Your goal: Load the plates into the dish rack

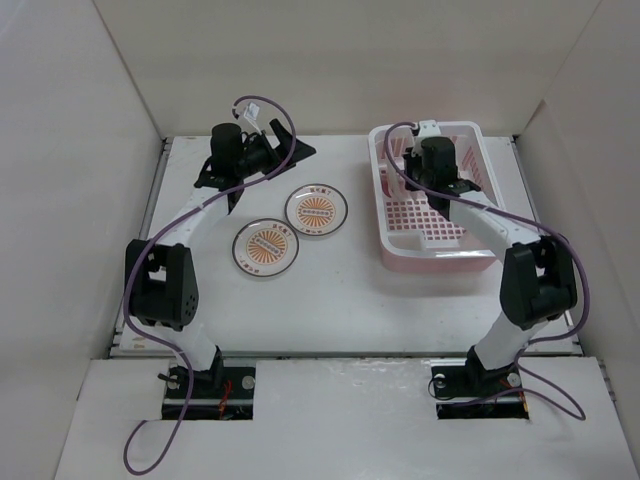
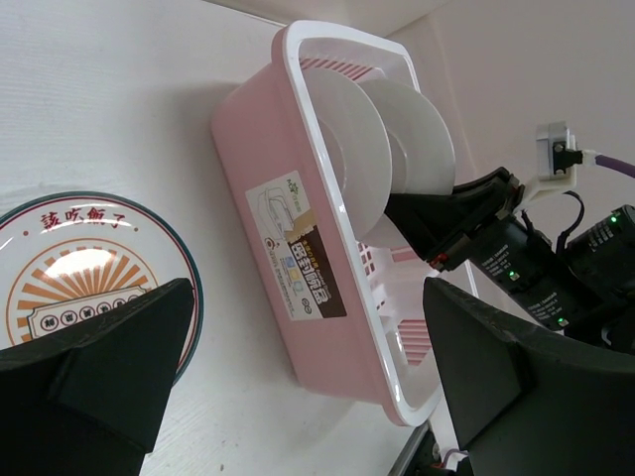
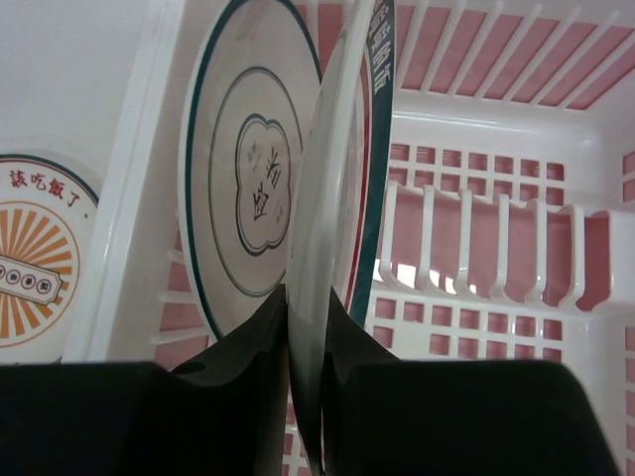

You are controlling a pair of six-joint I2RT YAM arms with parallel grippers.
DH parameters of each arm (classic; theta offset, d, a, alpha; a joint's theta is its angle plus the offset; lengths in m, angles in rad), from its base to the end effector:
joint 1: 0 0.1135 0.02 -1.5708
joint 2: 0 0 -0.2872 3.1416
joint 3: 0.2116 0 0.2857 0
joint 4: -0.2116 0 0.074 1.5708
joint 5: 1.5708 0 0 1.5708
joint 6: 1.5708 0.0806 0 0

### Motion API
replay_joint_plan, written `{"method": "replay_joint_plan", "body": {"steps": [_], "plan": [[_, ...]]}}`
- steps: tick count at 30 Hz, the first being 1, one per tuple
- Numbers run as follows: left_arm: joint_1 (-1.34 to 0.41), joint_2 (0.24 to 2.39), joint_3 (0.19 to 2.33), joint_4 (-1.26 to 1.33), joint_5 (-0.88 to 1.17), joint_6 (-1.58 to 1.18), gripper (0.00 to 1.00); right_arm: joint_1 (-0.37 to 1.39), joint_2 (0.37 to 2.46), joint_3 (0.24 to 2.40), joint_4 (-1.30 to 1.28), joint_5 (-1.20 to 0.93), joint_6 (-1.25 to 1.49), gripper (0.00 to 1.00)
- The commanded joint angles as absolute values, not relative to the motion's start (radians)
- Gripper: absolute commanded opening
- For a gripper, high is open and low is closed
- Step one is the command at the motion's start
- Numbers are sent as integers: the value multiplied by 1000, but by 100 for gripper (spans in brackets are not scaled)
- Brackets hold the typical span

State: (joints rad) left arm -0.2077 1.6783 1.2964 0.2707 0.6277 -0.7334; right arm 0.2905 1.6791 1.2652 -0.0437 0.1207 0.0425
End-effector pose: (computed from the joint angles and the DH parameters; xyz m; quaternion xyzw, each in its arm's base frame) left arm 0.4509 -0.1434 0.3352 0.0146 0.7380 -0.4926 0.4609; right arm 0.4522 0.1251 0.2736 -0.0732 0.8449 0.0369 0.5285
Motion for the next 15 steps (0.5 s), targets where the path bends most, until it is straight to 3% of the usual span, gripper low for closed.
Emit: {"method": "replay_joint_plan", "body": {"steps": [1, 15], "plan": [[-212, 1671, 1347, 296, 646, -715, 100, 302, 1698, 1301, -18, 147, 46, 0], [-212, 1671, 1347, 296, 655, -715, 100, 302, 1709, 1304, -29, 176, 46, 1]]}}
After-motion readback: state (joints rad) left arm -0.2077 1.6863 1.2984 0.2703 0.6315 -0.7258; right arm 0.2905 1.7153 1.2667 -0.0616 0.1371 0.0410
